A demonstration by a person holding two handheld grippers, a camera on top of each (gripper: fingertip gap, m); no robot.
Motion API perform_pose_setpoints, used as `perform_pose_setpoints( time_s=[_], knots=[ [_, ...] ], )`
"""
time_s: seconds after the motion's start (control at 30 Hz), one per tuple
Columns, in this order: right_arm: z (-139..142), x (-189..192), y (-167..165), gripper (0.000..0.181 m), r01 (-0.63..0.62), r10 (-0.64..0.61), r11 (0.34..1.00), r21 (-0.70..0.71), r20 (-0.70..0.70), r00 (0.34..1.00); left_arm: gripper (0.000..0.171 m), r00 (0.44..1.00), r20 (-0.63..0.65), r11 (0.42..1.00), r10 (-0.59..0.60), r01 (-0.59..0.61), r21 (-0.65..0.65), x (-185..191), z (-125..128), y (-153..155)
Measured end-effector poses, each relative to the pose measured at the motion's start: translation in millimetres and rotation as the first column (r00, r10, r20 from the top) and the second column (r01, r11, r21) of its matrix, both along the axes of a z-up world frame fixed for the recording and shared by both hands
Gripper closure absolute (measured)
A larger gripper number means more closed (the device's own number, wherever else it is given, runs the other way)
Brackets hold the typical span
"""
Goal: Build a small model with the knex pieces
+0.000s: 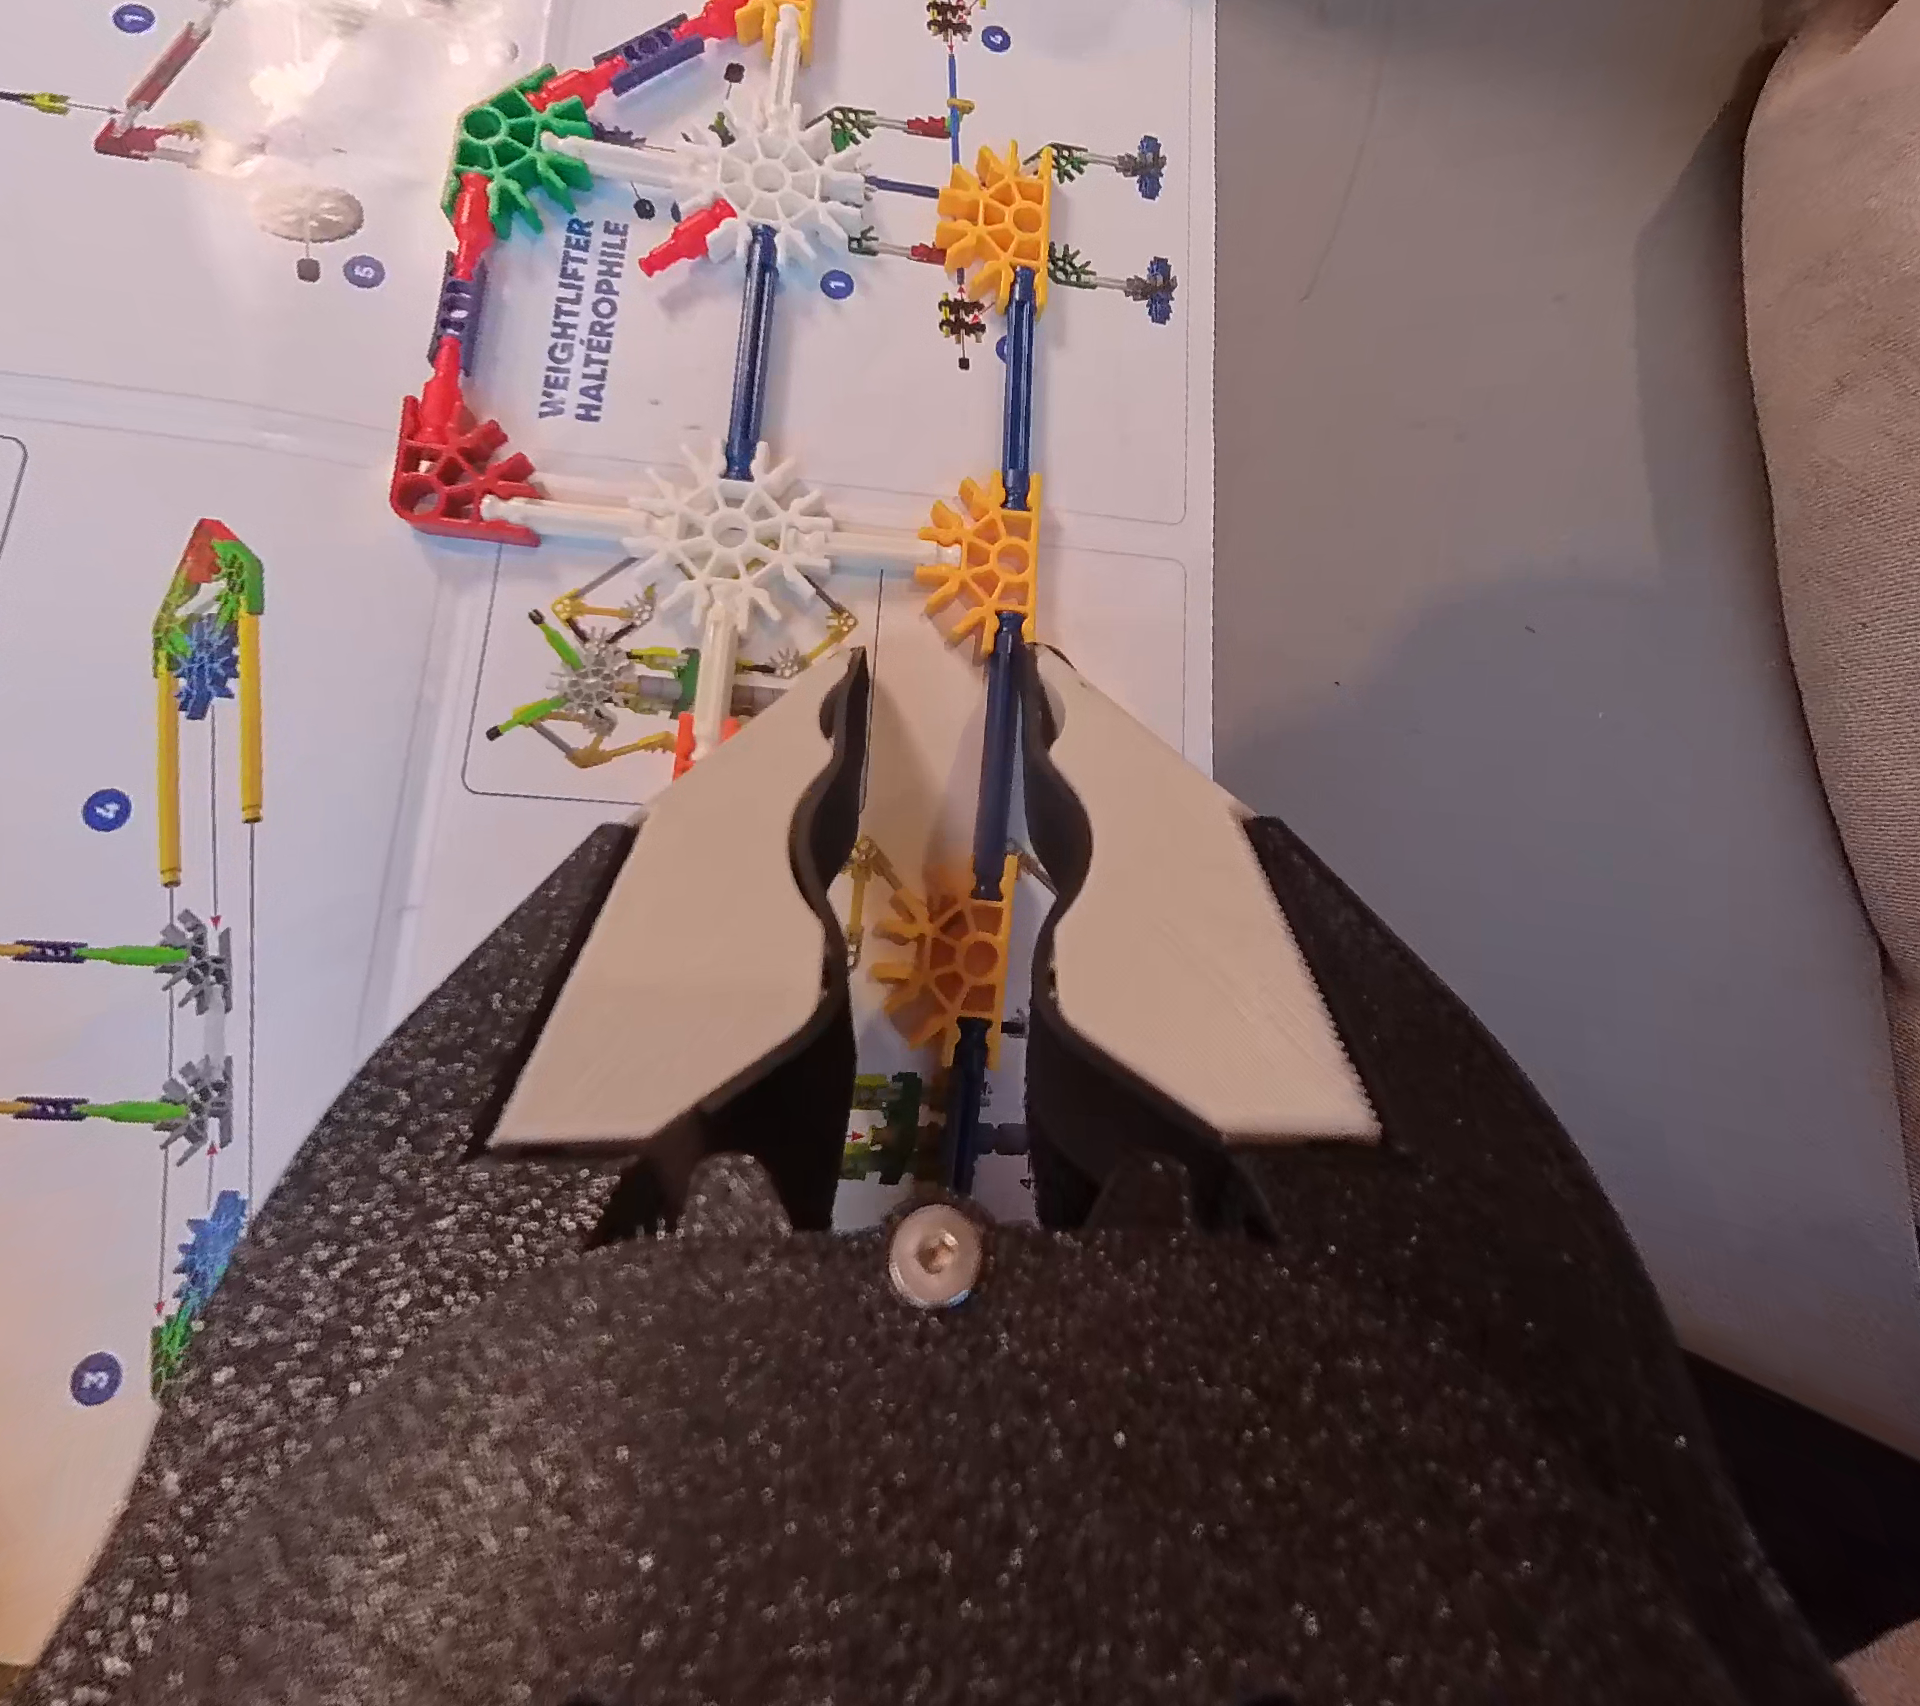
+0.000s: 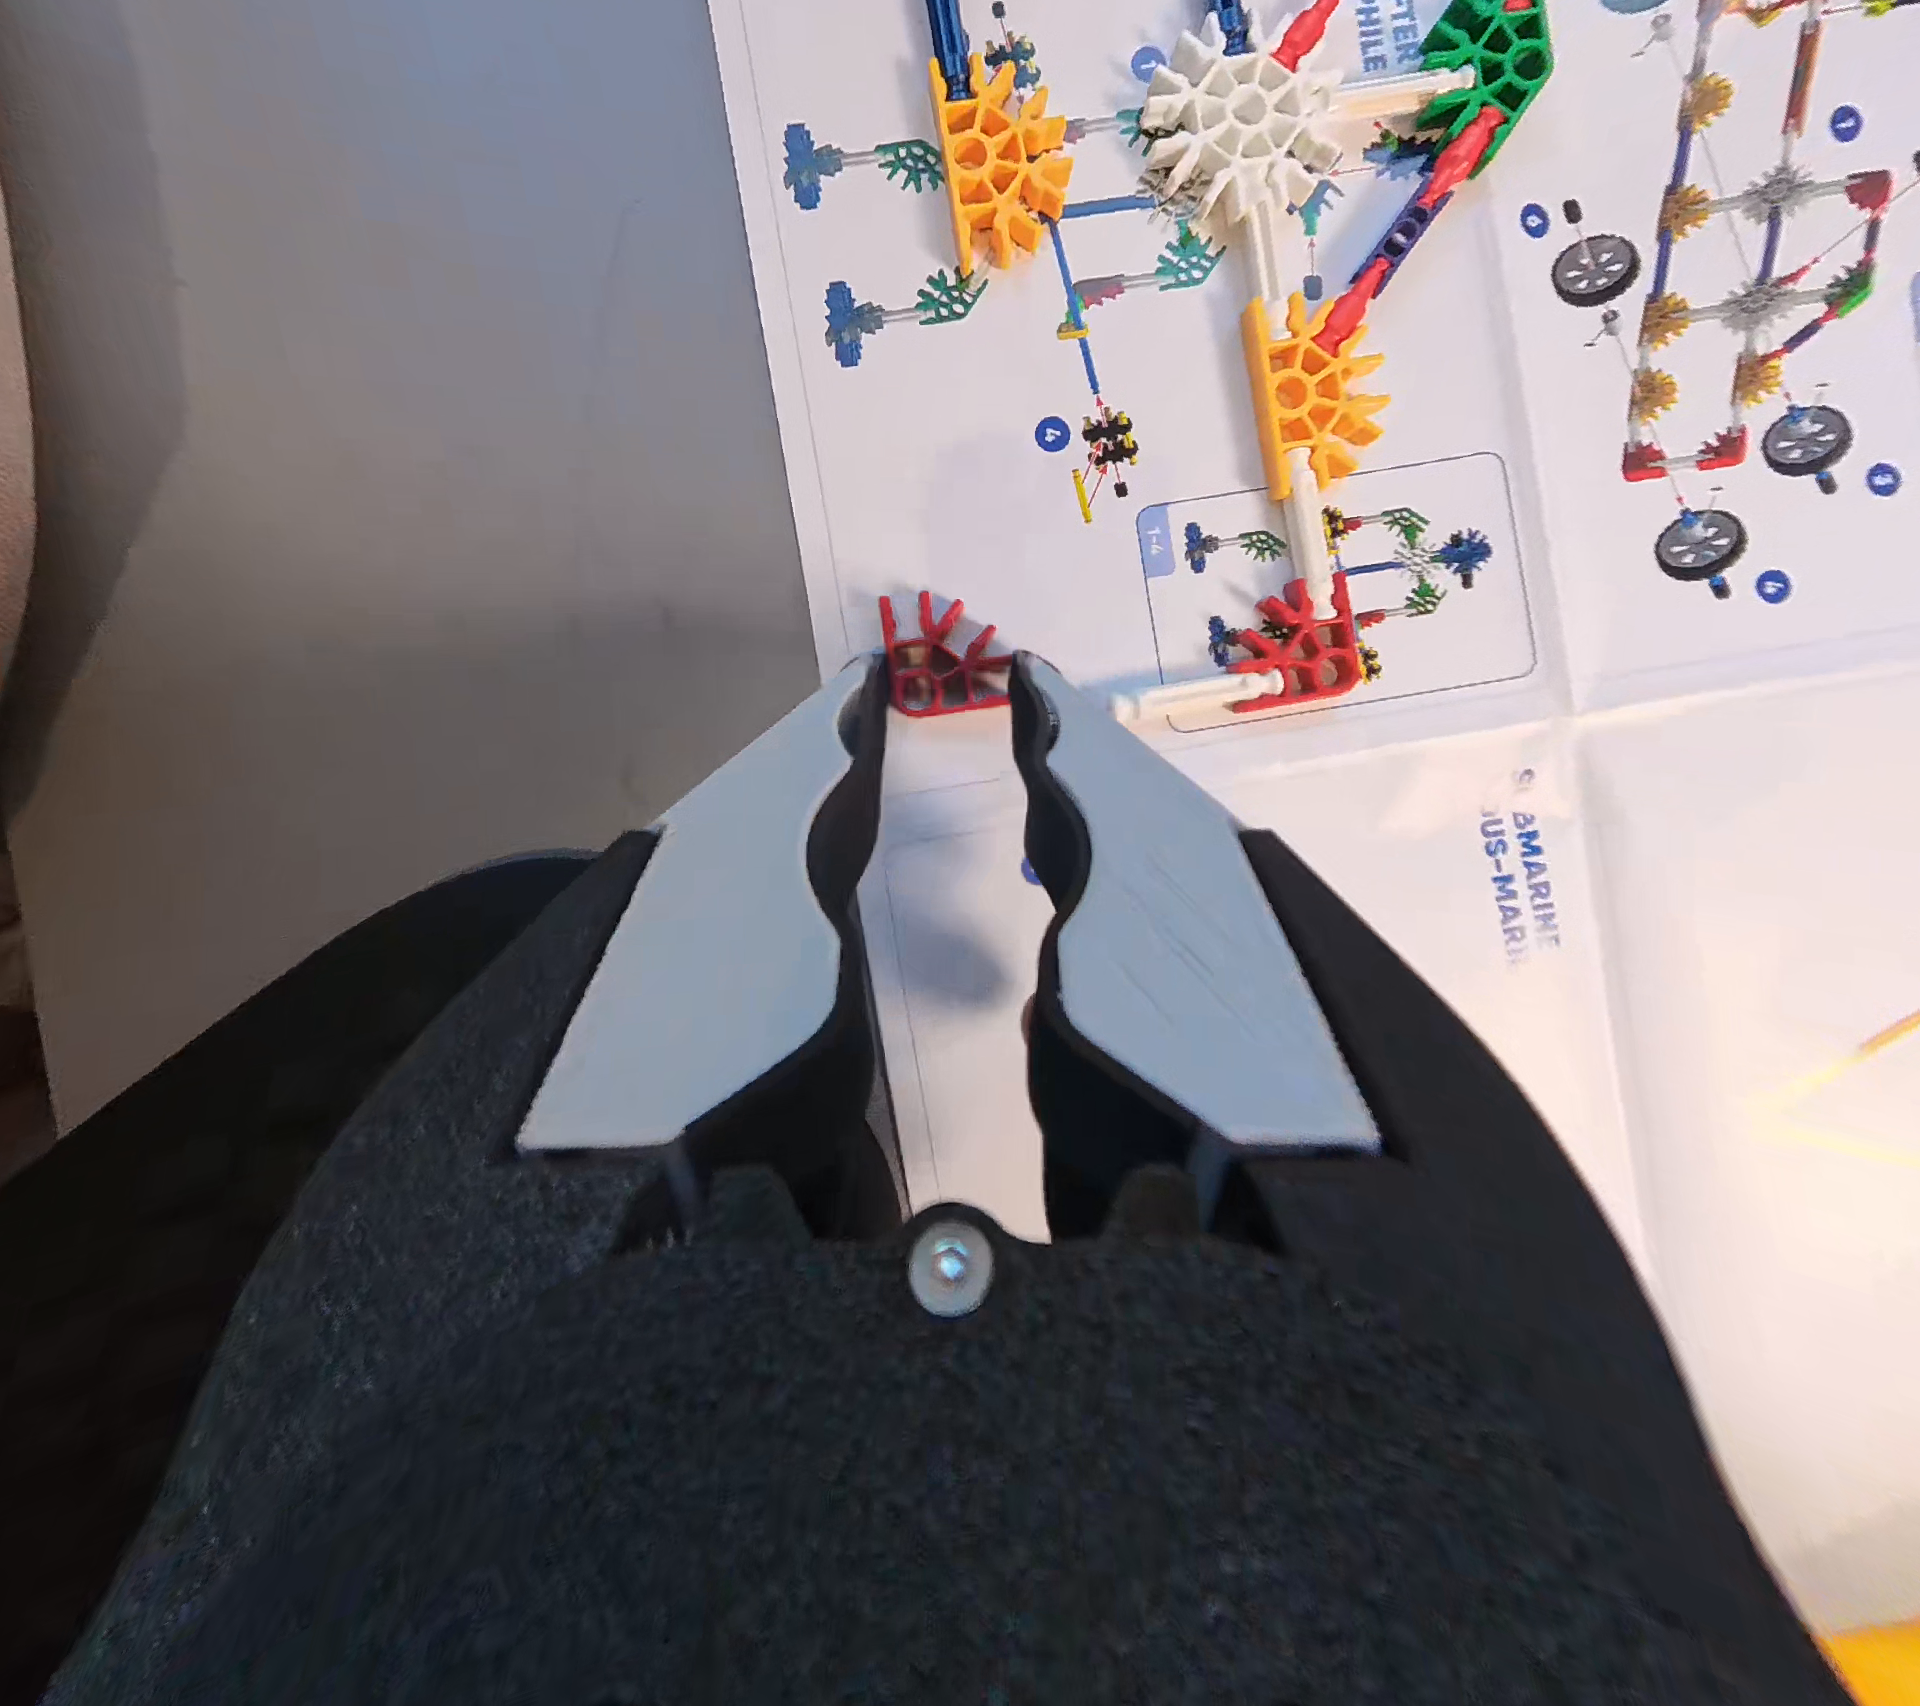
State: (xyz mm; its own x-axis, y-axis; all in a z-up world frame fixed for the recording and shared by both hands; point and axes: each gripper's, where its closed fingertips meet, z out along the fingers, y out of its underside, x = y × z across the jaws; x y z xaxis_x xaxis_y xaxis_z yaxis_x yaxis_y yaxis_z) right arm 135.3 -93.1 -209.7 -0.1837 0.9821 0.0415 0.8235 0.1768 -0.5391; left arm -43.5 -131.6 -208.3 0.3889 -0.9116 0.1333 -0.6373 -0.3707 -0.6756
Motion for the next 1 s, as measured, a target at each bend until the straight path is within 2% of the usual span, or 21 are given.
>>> perform_pose_setpoints(
  time_s=[0.13, 0.23, 0.43, 0.7, 1.0],
  knots=[
    [2.1, 3.2, 3.4, 0.159, -0.013, 0.013, 1.0, 0.0, 0.001, 1.0, 0.146, 1.0, 0.007, 1.0, -0.003, 0.003, -0.001, -0.4, 0.1, 0.0],
    [10.4, 2.8, 15.6, 0.176, -0.019, 0.02, 0.999, 0.042, -0.01, 1.0, 0.146, 1.0, 0.019, 1.0, -0.001, 0.001, -0.007, -0.6, 0.1, 0.4],
    [7.5, 4.3, 21.2, 0.165, -0.074, 0.073, 0.996, 0.041, 0.035, 0.997, 0.147, 1.0, 0.027, 1.0, 0.001, -0.001, -0.009, -0.8, 0.1, 0.3],
    [7.6, 2.9, 19.5, 0.158, -0.079, 0.079, 0.995, 0.065, 0.013, 0.997, 0.147, 0.999, 0.044, 1.0, 0.002, -0.001, -0.018, -1.2, 0.1, 0.3],
    [2.8, 1.6, 23.0, 0.159, -0.077, 0.076, 0.994, 0.08, 0.014, 0.997, 0.147, 0.998, 0.055, 1.0, 0.005, -0.004, -0.024, -1.4, 0.1, 0.1]
  ],
)
